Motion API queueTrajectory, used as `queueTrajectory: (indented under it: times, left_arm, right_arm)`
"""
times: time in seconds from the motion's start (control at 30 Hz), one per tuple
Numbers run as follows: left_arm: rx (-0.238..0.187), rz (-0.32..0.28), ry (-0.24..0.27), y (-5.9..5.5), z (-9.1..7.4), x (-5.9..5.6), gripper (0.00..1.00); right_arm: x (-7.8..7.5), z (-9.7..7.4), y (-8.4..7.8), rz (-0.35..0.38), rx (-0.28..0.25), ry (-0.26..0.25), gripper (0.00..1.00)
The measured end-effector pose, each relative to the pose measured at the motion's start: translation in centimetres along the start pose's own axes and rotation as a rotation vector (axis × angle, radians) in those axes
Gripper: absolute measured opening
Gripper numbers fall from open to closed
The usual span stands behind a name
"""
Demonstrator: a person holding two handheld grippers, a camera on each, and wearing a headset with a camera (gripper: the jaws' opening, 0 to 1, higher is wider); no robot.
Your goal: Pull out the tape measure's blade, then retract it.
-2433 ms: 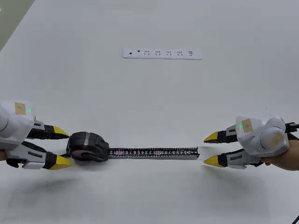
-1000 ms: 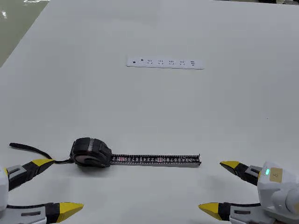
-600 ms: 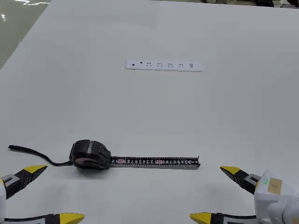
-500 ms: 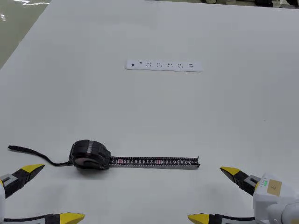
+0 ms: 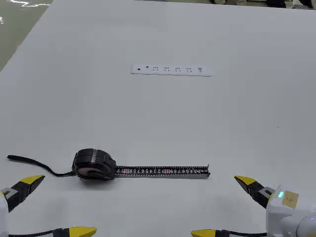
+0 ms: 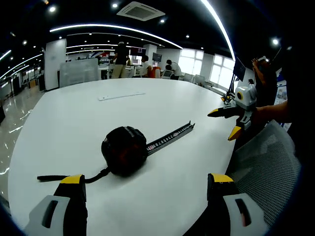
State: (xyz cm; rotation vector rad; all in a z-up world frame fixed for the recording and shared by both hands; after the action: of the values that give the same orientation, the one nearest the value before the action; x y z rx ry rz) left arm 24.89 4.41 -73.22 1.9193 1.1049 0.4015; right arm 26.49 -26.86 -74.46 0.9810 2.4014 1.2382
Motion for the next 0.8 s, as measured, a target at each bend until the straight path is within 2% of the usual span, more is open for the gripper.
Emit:
queueTrajectory:
  times: [0.1,0.33,0.6,0.8]
  left_arm:
    - [-0.006,-0.015,0.011,0.04,-0.02,0.29,1.0]
    - [0.004,-0.01,0.015,-0.14,-0.02,0.26,1.0]
    - [0.001,0.007,0.032,0.2,-0.19,0.42,1.0]
    - [0.018,0.003,0.035,0.28,-0.12,0.2,1.0]
  right_arm:
    - [-0.04,-0.08,0.06,0.024,-0.009,0.001,1.0]
    - [-0.02,0.05,0.14,0.006,-0.004,0.005,1.0]
    - [0.13,0.14,0.11,-0.002,0.003,0.011,0.99]
    - [0.1,0.13,-0.01,-0.001,0.005,0.017,0.99]
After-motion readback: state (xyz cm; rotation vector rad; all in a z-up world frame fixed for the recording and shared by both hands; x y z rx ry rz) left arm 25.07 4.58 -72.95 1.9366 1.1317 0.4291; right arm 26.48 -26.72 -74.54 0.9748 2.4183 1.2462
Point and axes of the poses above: the centre of the closed fingertips' face, and the gripper's own axes: z roughly forward along the fingers, x roughly to its left, y roughly out of its top, the point moved 4 cm from there along -z, roughly backward along the fingers, and after that the axes turned 2 degrees about x, right-handed, at the moved point
